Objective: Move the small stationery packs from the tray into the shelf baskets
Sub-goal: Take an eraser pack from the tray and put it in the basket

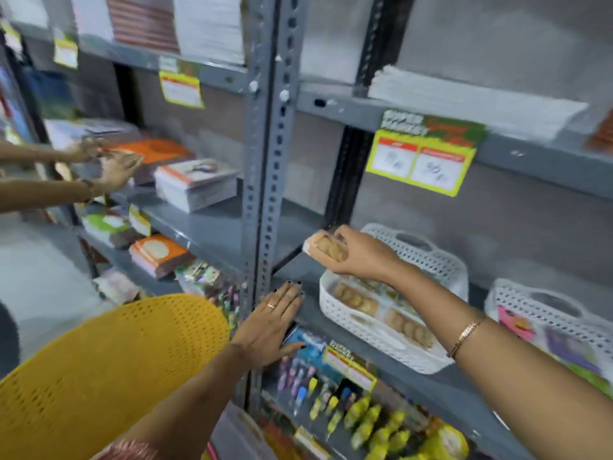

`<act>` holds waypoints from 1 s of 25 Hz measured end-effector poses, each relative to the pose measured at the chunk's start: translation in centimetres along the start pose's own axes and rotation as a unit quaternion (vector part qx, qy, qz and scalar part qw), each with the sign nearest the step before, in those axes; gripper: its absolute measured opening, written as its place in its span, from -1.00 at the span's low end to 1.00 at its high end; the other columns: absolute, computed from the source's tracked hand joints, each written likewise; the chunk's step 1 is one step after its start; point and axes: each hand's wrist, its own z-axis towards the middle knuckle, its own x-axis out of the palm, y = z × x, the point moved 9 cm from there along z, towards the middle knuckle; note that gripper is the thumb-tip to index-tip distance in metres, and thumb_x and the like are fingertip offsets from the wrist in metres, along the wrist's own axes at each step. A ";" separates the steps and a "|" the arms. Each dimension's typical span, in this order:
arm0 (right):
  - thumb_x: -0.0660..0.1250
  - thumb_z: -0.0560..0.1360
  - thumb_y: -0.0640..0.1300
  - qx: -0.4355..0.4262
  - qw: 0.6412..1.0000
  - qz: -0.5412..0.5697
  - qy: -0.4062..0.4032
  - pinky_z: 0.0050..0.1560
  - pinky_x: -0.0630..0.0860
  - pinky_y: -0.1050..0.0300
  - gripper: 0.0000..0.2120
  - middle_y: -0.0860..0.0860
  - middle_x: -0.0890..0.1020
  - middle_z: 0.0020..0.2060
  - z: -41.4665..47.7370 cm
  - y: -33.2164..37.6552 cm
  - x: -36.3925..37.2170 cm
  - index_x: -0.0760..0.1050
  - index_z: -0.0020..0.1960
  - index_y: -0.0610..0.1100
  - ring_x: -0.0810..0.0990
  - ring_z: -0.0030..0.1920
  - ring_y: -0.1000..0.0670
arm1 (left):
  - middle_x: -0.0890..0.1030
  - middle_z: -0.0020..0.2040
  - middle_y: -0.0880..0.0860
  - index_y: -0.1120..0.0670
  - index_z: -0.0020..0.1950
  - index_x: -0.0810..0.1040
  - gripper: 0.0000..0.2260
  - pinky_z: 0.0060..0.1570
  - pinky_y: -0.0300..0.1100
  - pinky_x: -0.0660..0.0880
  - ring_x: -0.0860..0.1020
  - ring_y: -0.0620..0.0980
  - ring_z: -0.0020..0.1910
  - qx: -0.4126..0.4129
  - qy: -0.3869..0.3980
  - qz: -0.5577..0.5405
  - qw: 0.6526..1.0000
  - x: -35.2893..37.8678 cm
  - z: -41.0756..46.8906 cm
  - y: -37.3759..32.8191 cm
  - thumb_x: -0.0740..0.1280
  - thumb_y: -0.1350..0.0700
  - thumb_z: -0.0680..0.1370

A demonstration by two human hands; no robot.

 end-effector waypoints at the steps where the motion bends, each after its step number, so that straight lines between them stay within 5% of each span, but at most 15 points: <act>1: 0.36 0.39 0.07 0.013 1.000 -0.003 0.004 -0.09 0.38 0.06 -0.53 -0.12 0.59 0.11 0.0 -1.7 0.1 0.36 0.18 -0.14 0.57 0.08 -0.15 | 0.30 0.43 0.23 0.25 0.42 0.31 -0.19 0.39 0.05 0.12 0.24 0.17 0.42 -0.005 0.013 0.002 1.000 -0.1 1.3 -0.1 -0.02 -0.37 0.46; 5: 0.38 0.37 0.15 0.042 0.998 -0.029 0.033 0.07 0.51 0.00 -0.46 -0.12 0.58 0.17 0.1 -7.9 3.1 0.37 0.21 -0.14 0.56 0.13 -0.16 | -0.02 0.54 0.13 0.18 0.53 -0.03 -0.04 0.45 0.01 -0.09 -0.08 0.07 0.50 -0.025 0.052 -0.003 0.998 2.0 4.3 0.3 -0.16 -0.45 0.32; 8: 0.40 0.40 -0.02 0.039 0.995 -0.051 0.081 0.10 0.48 0.01 -0.48 -0.13 0.54 0.22 0.2 -10.1 6.8 0.36 0.27 -0.18 0.52 0.16 -0.15 | -0.06 0.55 0.07 0.14 0.54 -0.11 -0.06 0.46 0.00 -0.11 -0.13 0.02 0.50 -0.033 0.079 -0.009 0.996 3.6 5.0 0.7 -0.02 -0.47 0.37; 10: 0.39 0.40 -0.06 0.045 0.994 -0.047 0.085 0.06 0.49 0.01 -0.55 -0.15 0.54 0.19 0.6 -11.0 8.6 0.39 0.23 -0.17 0.52 0.12 -0.14 | -0.08 0.55 0.06 0.12 0.54 -0.14 -0.03 0.45 -0.01 -0.13 -0.13 0.00 0.50 -0.040 0.092 -0.005 0.995 4.5 4.8 1.1 -0.15 -0.48 0.31; 15: 0.41 0.36 -0.06 0.055 0.995 -0.008 0.088 0.21 0.48 0.00 -0.32 -0.17 0.46 0.30 2.2 -11.9 10.2 0.25 0.41 -0.13 0.46 0.25 -0.16 | 0.25 0.48 0.14 0.15 0.49 0.20 0.00 0.38 0.09 0.03 0.17 0.09 0.46 -0.051 0.048 -0.048 0.996 4.6 4.7 1.2 -0.30 -0.53 0.35; 25: 0.46 0.32 -0.14 0.021 0.995 -0.049 0.090 0.18 0.49 -0.03 -0.20 -0.16 0.42 0.34 2.9 -10.9 11.4 0.12 0.44 -0.08 0.45 0.28 -0.19 | 0.19 0.50 0.11 0.11 0.51 0.16 -0.06 0.40 0.05 -0.08 0.11 0.07 0.47 -0.045 0.038 -0.043 0.997 4.9 4.5 1.2 -0.34 -0.47 0.37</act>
